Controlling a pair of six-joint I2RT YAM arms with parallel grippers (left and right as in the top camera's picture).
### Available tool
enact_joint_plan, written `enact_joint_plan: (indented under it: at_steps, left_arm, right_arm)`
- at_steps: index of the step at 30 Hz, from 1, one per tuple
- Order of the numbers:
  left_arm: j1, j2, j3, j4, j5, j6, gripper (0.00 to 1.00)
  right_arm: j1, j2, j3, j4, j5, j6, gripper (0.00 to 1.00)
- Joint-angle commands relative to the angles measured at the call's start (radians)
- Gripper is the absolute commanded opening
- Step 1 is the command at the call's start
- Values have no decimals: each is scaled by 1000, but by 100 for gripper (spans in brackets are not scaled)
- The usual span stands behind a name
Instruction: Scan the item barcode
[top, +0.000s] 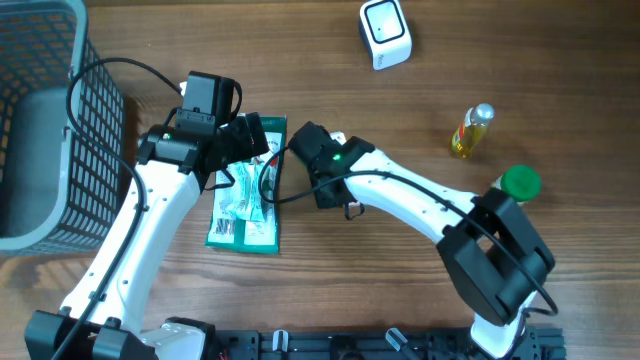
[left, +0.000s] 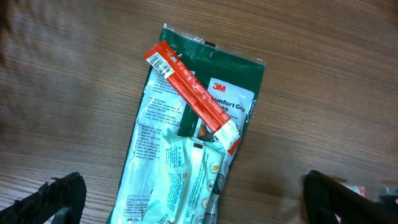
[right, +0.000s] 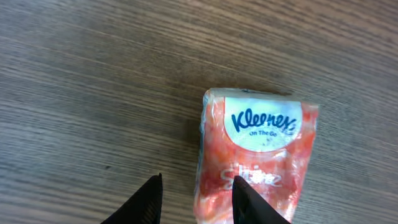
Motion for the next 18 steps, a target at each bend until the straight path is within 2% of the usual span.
enact_joint_plan:
  at_steps: [1,7,12,16,18]
  left_arm:
    - [4,-4,14,2,-13,8,100]
    - [4,-4,14,2,-13,8,100]
    - [4,-4,14,2,-13,8,100]
    - [4,-4,14,2,-13,8,100]
    - [4,-4,14,2,-13,8,100]
  right_arm:
    - [-4,30,-8,0,22,17,36]
    - [-5,69,-8,2,22,16,36]
    - [-5,69,-8,-14,49,14,21]
    - [-5,68,31,0,69,-20,22]
    - [-5,58,88,-39,70,-39,27]
